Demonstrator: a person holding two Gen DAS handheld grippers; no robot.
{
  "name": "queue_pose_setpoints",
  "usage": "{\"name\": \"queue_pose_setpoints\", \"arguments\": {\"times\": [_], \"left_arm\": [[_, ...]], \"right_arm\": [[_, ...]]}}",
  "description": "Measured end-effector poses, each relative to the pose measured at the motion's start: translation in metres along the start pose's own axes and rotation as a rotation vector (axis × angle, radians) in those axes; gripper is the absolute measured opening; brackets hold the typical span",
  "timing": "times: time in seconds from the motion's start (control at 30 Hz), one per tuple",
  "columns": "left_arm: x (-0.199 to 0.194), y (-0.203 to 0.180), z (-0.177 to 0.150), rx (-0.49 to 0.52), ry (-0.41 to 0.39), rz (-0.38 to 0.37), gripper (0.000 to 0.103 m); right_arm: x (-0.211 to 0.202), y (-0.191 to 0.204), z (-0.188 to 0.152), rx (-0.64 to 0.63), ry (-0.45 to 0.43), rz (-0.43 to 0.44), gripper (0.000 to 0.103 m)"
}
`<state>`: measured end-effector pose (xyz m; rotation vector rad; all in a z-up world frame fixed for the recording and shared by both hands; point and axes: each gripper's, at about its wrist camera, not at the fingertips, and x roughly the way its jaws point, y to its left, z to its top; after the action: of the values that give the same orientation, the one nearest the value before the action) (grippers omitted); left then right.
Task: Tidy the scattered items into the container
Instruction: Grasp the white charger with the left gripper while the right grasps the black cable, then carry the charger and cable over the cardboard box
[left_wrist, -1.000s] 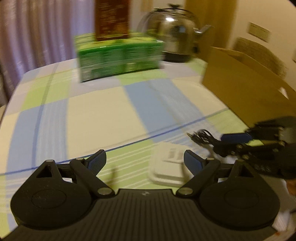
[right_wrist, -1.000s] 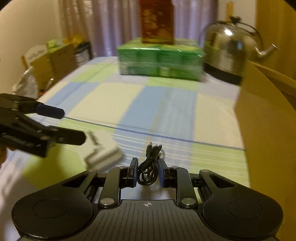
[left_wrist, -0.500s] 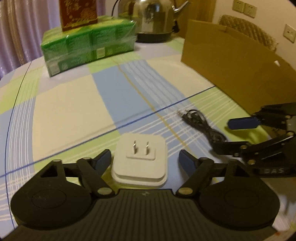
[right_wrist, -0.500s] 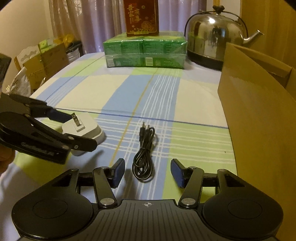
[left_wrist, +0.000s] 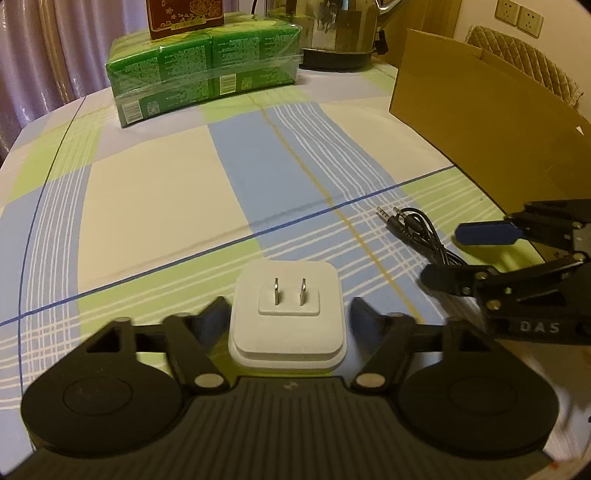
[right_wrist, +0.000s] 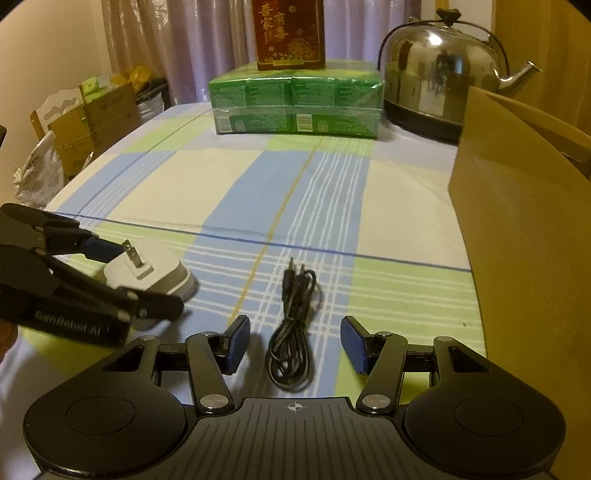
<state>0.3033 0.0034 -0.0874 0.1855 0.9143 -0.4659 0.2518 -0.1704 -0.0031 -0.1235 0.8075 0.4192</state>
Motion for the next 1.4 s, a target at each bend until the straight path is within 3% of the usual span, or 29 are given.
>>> {"name": "queue_pose_setpoints", "arguments": {"times": [0.17,0.27,0.53,0.57,0.6,0.63,1.4], "left_arm": [[0.001,0.002,-0.001,-0.008,-0.009,0.006,0.072],[0.001,0.000,0.000,-0.002,-0.014,0.021,0.060],[-0.003,0.002,0.002,-0.023,-0.014,0.024,0.060],[-0.003,0.001,0.002,-0.023,-0.014,0.024,0.060],[-0.002,0.001,0.002,-0.021,-0.014,0.025,0.060],[-0.002,0.000,0.002,-0.019,-0.013,0.025,0.060],[-0.015,-0.014,0.007,-0.014,-0.054,-0.015,0.060]], "right_arm": [[0.006,0.005,0.002,-0.015,-0.006,-0.001,0.052],[0.007,0.007,0.002,-0.020,-0.009,-0.006,0.052],[0.009,0.007,-0.001,-0.013,-0.011,-0.022,0.047],[0.009,0.007,-0.001,-0.018,-0.015,-0.026,0.044],[0.009,0.007,-0.001,-0.023,-0.019,-0.034,0.024],[0.009,0.007,-0.001,-0.025,-0.021,-0.044,0.014],[-0.045,0.007,-0.008,0.017,-0.058,-0.096,0.013]]}}
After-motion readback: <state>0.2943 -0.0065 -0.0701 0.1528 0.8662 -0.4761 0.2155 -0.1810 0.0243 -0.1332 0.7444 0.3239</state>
